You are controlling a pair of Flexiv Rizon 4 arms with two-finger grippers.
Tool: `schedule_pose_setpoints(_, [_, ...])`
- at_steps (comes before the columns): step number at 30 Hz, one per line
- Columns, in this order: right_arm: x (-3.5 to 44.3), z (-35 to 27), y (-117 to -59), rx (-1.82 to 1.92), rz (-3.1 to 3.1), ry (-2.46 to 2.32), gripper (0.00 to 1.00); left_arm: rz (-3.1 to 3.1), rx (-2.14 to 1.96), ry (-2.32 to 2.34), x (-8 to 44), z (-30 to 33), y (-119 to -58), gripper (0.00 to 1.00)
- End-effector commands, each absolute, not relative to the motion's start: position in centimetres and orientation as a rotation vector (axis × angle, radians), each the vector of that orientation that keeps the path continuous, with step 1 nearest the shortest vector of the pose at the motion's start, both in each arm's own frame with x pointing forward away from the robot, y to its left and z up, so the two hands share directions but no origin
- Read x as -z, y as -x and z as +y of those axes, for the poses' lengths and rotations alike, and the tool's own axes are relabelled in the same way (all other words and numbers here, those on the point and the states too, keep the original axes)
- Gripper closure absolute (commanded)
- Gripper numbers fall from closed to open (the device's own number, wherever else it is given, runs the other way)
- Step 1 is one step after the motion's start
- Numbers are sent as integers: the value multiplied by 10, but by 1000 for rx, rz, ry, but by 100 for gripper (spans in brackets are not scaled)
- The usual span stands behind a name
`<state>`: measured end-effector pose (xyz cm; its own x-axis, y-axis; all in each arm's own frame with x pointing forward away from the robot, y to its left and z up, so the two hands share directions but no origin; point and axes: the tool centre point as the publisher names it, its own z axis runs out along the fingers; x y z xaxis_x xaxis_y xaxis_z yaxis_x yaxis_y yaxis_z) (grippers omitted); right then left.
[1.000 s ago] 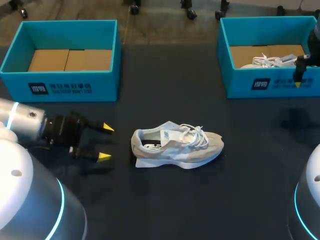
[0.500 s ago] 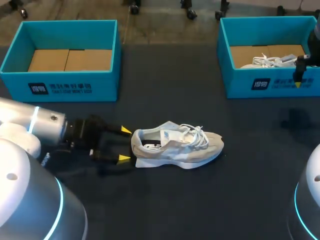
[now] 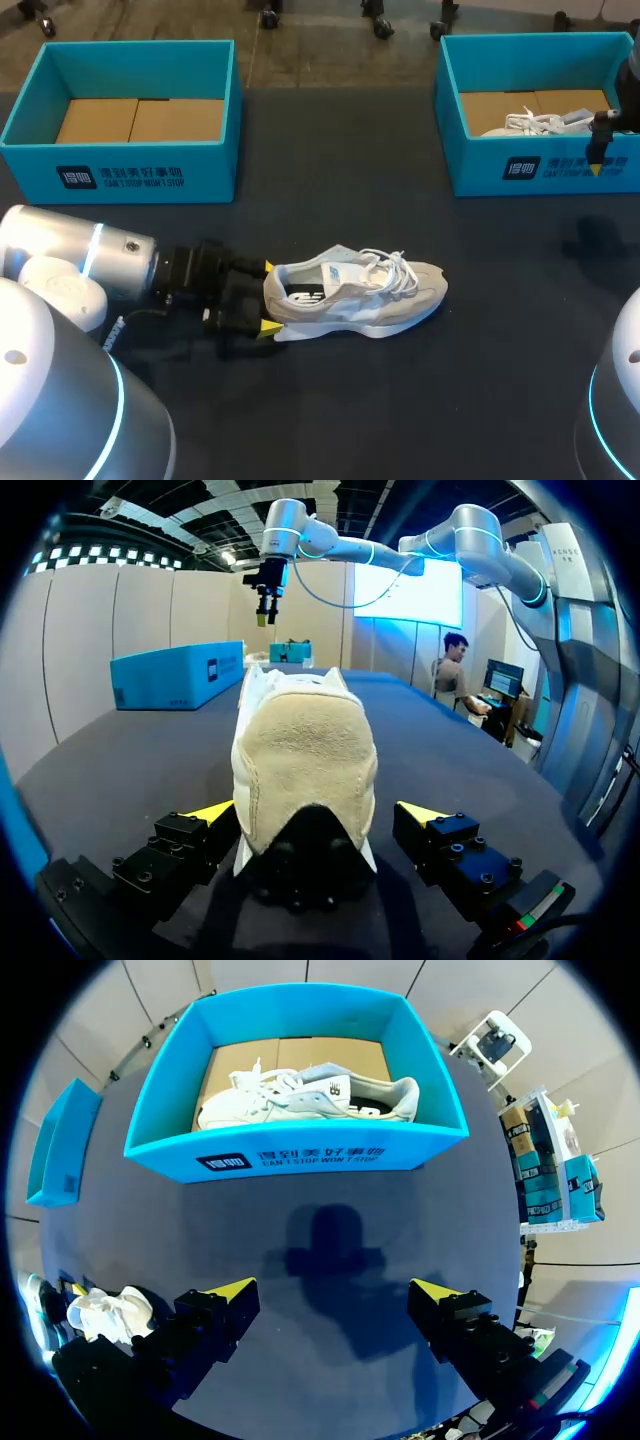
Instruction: Take the shoe out of the shoebox, open the shoe tongue, remove and reinsert the insole, then place the shoe into the shoebox
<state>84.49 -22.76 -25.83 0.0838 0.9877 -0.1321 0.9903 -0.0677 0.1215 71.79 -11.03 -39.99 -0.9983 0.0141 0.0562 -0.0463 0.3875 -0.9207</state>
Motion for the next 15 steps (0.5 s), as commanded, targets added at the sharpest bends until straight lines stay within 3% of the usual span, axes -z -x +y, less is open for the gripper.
schedule_pose_setpoints(1, [258,-228,-845,19,2014,-2173,0,-2577,-1716,-24,408,-124,-721,0])
schedule_pose_setpoints(15, [258,-228,-845,19,2014,-2173,0,-2602,-1739,-5,420,-142,-729,0])
